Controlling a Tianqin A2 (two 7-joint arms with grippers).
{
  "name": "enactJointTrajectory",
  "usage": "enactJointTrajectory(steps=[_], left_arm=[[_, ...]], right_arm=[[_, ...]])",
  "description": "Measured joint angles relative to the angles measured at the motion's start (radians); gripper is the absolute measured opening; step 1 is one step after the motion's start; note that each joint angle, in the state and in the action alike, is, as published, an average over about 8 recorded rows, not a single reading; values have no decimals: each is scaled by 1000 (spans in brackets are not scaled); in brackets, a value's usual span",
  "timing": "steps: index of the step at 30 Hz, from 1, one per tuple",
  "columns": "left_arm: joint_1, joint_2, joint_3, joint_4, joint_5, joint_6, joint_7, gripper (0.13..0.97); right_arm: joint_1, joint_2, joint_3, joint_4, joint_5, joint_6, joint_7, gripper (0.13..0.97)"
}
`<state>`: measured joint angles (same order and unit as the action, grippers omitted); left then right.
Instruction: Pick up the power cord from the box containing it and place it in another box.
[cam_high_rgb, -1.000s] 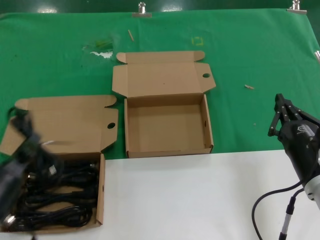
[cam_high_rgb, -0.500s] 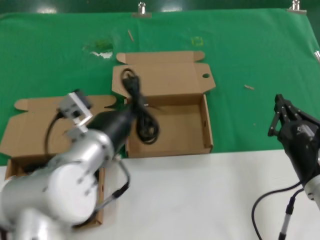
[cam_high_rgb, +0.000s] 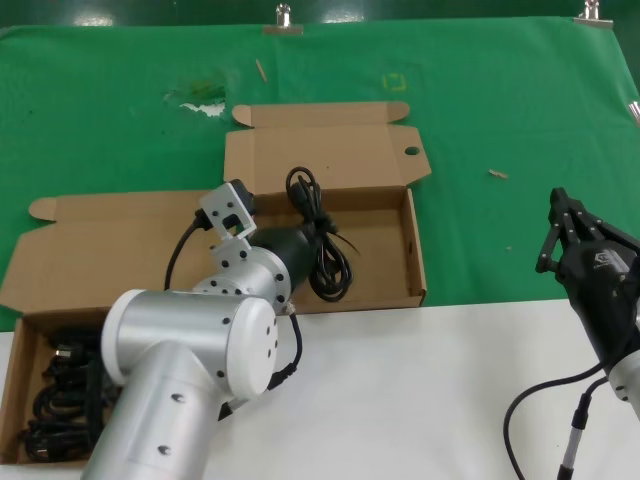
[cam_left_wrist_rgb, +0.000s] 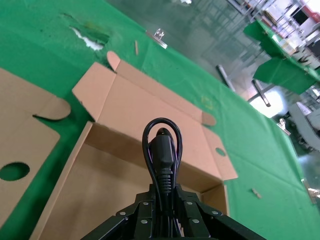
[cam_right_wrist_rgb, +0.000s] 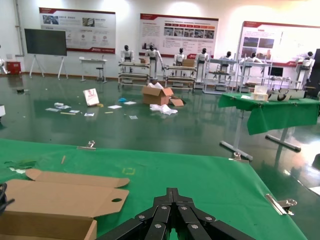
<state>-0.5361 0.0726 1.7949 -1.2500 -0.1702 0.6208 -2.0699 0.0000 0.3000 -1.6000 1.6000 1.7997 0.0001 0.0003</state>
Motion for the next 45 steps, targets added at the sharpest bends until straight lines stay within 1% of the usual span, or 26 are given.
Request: enactJointTrajectory(steps=[3,6,11,14,20,23,25,27,29,32,35,38,40,41,42,45], left_arm=[[-23,-3,27,52,21,-17,-35,207],[-38,-8,45,87,30,-27,-55,207],[-51,-19,59,121,37,-38,-69,207],[-57,-25,61,134,38,-44,-72,227],[-64,-34,55,141,28,-46,-65,260],[-65,-39,48,135,16,-45,-55,304],[-60,-42,37,119,0,-44,-40,333],[-48,-44,20,89,-25,-45,-14,362],[-28,-45,-1,40,-64,-46,24,377],[20,-47,-41,-68,-154,-54,108,377],[78,-47,-83,-194,-269,-67,204,446],[147,-48,-123,-327,-397,-98,305,515],[199,-48,-145,-412,-484,-135,375,561],[225,-48,-154,-452,-528,-159,409,561],[251,-48,-161,-488,-572,-188,444,585],[317,-49,-170,-571,-685,-275,537,660]], right_arm=[[0,0,0,0,0,0,0,138],[0,0,0,0,0,0,0,138],[0,0,0,0,0,0,0,138],[0,0,0,0,0,0,0,138],[0,0,0,0,0,0,0,138],[0,0,0,0,0,0,0,138],[0,0,0,0,0,0,0,138],[0,0,0,0,0,0,0,138],[0,0,0,0,0,0,0,138],[0,0,0,0,0,0,0,138],[0,0,0,0,0,0,0,138],[0,0,0,0,0,0,0,138],[0,0,0,0,0,0,0,138],[0,0,0,0,0,0,0,138],[0,0,0,0,0,0,0,138],[0,0,0,0,0,0,0,138]])
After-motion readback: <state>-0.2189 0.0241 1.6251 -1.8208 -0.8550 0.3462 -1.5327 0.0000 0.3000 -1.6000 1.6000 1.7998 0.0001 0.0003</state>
